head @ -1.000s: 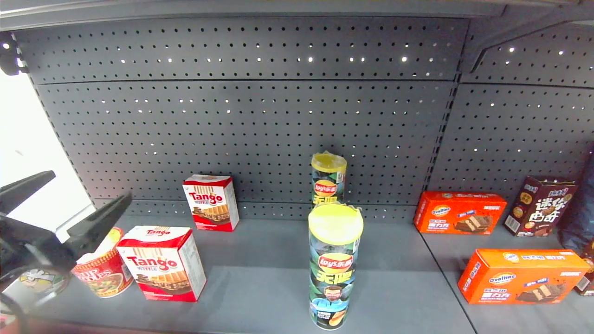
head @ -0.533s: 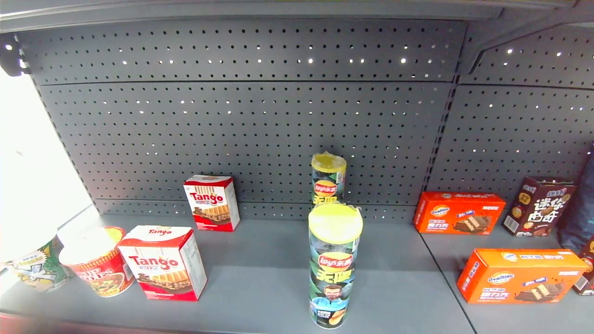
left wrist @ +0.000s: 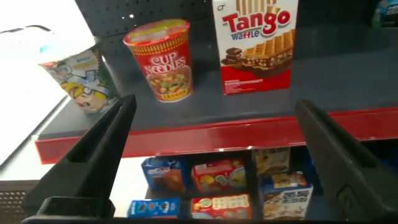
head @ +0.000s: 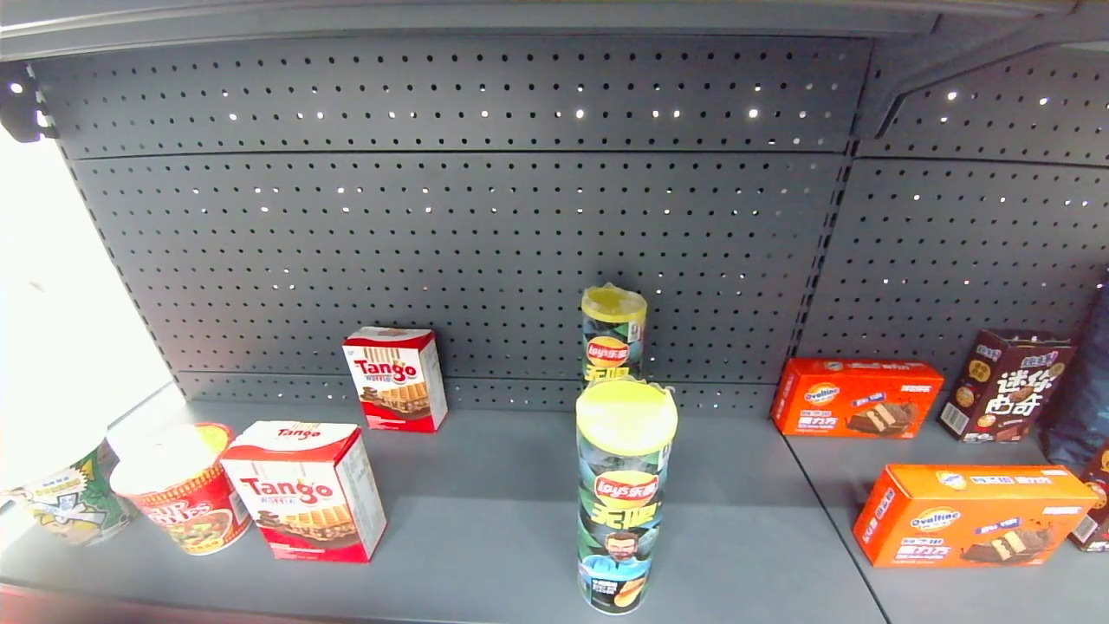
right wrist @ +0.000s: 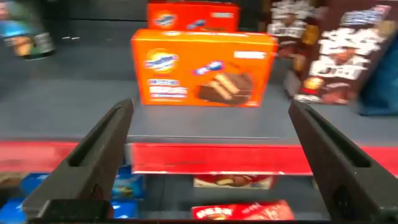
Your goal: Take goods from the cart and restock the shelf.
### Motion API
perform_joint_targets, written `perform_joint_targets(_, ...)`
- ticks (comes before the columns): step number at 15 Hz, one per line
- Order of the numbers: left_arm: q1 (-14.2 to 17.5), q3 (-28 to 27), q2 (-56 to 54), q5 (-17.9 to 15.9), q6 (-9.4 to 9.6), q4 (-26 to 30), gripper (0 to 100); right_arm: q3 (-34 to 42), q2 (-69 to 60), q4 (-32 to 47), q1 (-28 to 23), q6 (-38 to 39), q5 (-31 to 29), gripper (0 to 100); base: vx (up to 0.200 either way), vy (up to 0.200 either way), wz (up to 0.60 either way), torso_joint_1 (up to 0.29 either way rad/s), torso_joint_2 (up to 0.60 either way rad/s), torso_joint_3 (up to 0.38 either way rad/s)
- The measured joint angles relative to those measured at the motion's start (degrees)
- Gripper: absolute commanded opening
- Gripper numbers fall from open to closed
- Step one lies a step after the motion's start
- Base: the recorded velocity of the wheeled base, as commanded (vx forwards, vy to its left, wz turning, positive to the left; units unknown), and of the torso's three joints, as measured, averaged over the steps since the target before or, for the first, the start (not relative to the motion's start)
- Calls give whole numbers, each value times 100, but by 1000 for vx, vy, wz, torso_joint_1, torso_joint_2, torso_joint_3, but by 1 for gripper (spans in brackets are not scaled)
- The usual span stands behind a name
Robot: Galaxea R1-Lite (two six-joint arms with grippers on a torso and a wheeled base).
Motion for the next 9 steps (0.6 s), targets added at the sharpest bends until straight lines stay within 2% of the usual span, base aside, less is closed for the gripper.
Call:
perform_joint_targets(1, 0, 11, -26, -72, -128, 13, 100, 0, -7, 107, 0, 16, -143, 100, 0, 0, 0, 0, 0, 0)
perform_joint_targets(3, -5, 20, -52, -149, -528, 57, 100, 6, -16, 333, -5, 122, -492, 100, 0, 0, 0, 0, 0, 0)
perform_joint_targets(4, -5, 20, -59, -268, -627, 71, 100, 6, -18, 328, -5, 137, -505, 100, 0, 0, 0, 0, 0, 0)
perform_joint_targets(6, -21, 22, -67, -788, -703, 129, 100, 11, -20, 330, 0, 161, -507, 100, 0, 0, 0, 0, 0, 0)
perform_joint_targets(7, -160, 22, -67, -836, -697, 141, 100, 11, -20, 333, 1, 163, -507, 100, 0, 0, 0, 0, 0, 0)
perform_joint_targets(8, -311, 22, -67, -774, -700, 191, 100, 11, -20, 333, 1, 163, -508, 100, 0, 0, 0, 0, 0, 0)
perform_joint_targets(9, -372, 22, -67, -439, -703, 293, 100, 12, -18, 333, 1, 166, -507, 100, 0, 0, 0, 0, 0, 0)
